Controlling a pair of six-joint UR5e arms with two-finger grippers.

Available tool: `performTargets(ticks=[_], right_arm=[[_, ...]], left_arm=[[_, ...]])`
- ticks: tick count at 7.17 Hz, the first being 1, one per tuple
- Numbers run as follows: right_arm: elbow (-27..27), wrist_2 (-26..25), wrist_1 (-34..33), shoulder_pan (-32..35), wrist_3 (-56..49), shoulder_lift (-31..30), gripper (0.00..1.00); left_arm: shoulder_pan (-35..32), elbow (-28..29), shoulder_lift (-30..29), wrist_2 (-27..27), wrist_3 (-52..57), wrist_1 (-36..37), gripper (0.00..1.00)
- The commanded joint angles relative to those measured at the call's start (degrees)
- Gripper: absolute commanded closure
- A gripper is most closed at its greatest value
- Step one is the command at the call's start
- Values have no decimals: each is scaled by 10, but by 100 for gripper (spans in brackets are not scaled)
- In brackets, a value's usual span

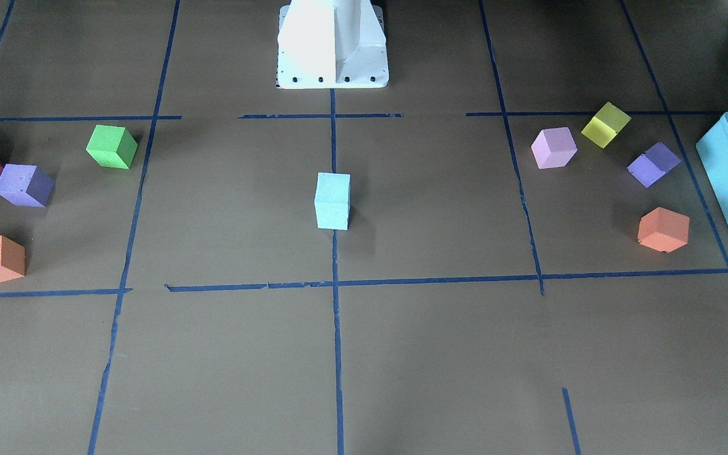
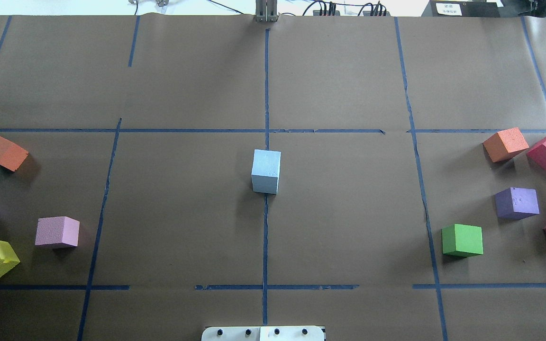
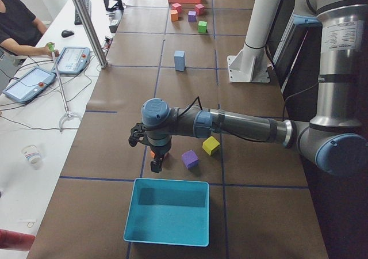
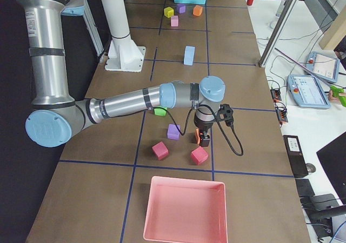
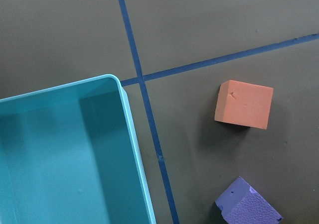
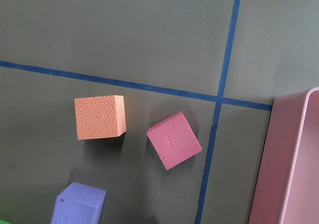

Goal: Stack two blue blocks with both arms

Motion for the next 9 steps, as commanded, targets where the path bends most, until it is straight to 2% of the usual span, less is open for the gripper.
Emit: performTargets(ticks=[1,9], right_arm=[[1,0,1,-1,-1,0,0],[1,-1,2,-16,-1,9,0]], left_arm=[[2,-4,-6,3,1,0,0],[2,-4,-9,1,8,-1,0]])
